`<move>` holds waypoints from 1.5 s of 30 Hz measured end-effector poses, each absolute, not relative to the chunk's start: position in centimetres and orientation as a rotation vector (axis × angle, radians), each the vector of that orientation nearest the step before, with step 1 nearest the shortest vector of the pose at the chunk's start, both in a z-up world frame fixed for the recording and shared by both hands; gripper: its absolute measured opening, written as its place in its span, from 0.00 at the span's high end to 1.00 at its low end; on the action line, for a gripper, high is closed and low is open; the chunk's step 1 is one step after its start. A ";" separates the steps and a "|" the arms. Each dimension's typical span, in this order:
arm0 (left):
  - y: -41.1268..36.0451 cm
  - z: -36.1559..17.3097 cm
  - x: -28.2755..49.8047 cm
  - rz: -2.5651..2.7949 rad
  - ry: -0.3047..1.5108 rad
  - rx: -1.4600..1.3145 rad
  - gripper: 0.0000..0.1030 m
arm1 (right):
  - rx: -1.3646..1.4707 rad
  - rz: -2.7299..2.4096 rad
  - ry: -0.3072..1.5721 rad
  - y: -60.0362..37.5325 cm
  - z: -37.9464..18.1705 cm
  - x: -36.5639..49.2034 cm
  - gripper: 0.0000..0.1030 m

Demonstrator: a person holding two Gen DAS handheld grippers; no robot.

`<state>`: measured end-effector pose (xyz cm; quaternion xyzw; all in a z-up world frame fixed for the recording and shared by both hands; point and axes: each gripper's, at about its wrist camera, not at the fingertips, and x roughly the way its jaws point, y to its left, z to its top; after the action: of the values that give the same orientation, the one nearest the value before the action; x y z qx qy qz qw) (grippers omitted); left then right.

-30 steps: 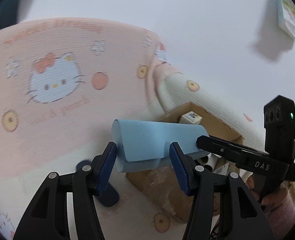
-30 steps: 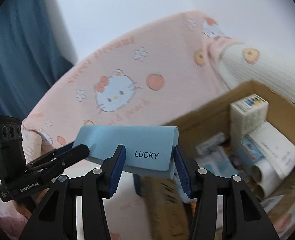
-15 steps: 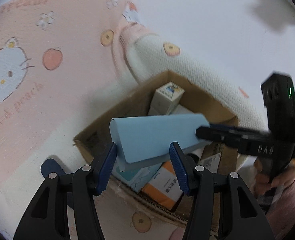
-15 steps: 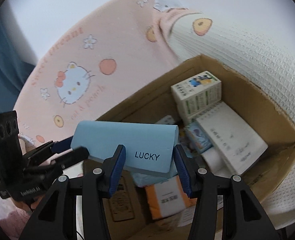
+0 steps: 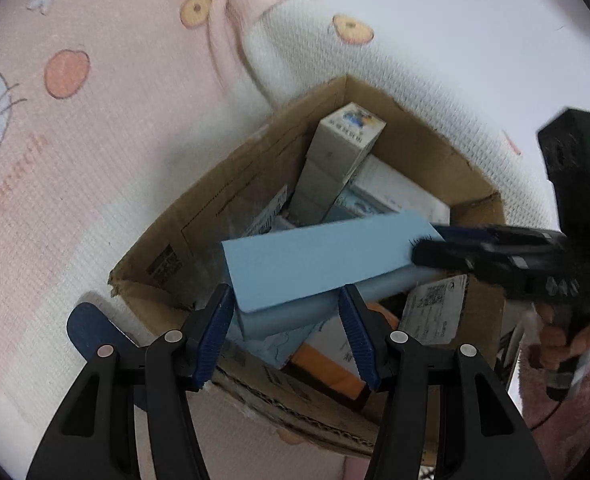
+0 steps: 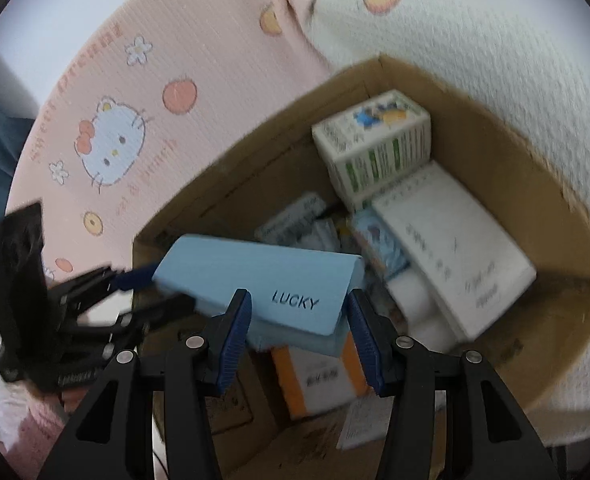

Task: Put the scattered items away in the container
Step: 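Lift the pencil case and carry it toward the cardboard box, then lower the pencil case into the box and open both grippers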

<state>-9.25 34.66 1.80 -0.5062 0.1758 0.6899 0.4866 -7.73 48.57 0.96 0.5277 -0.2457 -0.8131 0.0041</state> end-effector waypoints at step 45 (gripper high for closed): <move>35.7 1.3 -11.1 1.819 0.524 -1.310 0.82 | 2.077 -2.107 -0.786 43.5 -7.5 -15.9 0.82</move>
<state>-11.09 35.70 1.29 -0.5197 0.2080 0.7215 0.4074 -15.92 43.53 -7.52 0.6780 -0.2564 -0.6877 0.0401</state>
